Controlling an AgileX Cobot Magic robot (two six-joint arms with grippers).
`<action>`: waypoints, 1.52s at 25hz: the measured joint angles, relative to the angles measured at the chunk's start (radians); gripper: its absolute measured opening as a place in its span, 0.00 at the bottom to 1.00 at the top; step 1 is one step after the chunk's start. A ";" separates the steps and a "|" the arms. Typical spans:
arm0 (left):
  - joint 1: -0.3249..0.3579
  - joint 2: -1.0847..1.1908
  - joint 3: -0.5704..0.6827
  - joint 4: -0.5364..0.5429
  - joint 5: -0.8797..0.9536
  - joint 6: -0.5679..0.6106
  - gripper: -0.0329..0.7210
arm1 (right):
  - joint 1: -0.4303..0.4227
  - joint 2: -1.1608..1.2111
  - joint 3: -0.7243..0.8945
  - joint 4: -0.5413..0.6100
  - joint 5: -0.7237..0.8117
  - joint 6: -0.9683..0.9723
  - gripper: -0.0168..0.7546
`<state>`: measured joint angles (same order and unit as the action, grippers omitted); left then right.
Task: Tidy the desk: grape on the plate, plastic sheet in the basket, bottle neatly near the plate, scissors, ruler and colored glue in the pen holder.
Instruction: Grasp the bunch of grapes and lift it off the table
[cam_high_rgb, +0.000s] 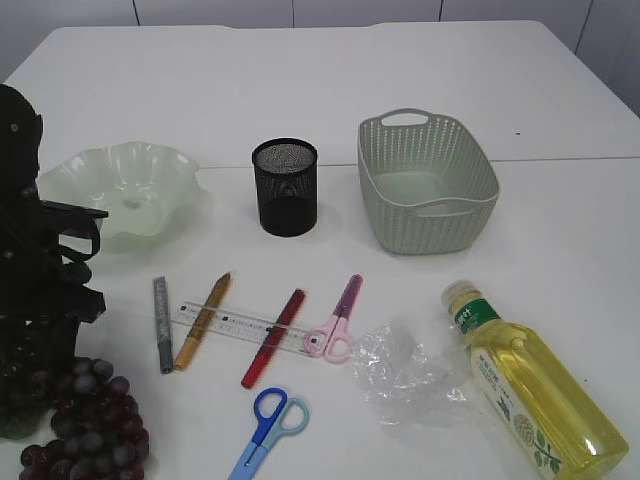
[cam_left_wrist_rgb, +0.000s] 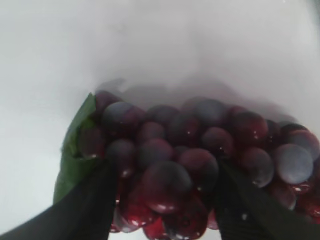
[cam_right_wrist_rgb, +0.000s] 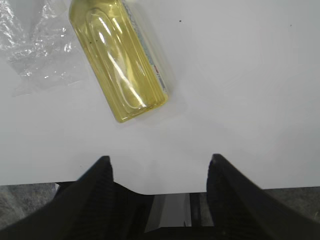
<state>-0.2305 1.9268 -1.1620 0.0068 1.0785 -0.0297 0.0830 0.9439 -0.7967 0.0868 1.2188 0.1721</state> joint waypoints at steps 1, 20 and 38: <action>0.000 0.002 0.000 -0.007 0.000 0.001 0.51 | 0.000 0.000 0.000 -0.007 0.000 0.000 0.59; 0.000 -0.064 0.000 -0.039 0.076 -0.006 0.19 | -0.002 0.000 0.000 -0.022 -0.007 -0.002 0.59; 0.000 -0.347 -0.002 -0.143 0.129 -0.014 0.19 | -0.002 0.000 0.000 -0.022 -0.007 -0.002 0.59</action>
<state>-0.2305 1.5797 -1.1638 -0.1362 1.2071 -0.0434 0.0813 0.9439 -0.7967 0.0646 1.2121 0.1702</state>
